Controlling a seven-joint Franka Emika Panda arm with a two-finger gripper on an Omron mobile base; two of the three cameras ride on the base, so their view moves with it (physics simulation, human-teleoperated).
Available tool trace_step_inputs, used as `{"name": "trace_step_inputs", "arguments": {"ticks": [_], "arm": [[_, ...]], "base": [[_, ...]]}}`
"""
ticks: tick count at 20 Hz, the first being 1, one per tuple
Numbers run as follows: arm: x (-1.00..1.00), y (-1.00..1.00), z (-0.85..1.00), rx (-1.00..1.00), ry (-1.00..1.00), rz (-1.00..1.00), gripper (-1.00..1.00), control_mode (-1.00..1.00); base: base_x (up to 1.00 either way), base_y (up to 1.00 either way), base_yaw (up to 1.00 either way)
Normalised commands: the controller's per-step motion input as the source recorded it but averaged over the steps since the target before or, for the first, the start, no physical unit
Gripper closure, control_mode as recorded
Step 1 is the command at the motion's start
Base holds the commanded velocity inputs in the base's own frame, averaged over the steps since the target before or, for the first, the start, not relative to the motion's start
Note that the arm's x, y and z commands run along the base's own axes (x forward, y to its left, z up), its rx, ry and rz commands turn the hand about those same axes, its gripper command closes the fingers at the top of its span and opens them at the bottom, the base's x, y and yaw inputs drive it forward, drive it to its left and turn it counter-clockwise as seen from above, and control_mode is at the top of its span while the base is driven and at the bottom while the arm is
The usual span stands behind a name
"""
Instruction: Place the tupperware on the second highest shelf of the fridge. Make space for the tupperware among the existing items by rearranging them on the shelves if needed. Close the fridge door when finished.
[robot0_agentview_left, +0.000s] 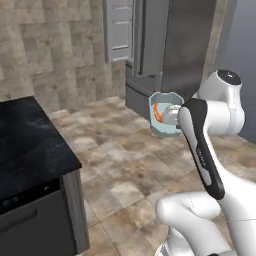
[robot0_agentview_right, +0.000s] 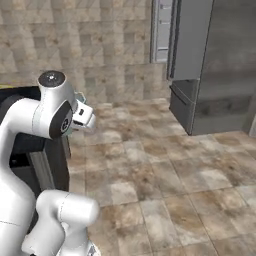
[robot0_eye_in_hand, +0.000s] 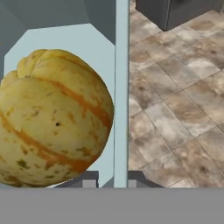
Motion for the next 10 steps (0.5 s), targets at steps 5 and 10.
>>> {"name": "trace_step_inputs", "arguments": {"ticks": [5, 10], "arm": [[0.00, 0.00, 0.00, 0.00, 0.00, 0.00, 1.00, 1.00], [0.00, 0.00, 0.00, 0.00, 0.00, 0.00, 1.00, 1.00]], "base": [[0.53, -0.70, -0.43], [1.00, -0.17, 0.10]]}}
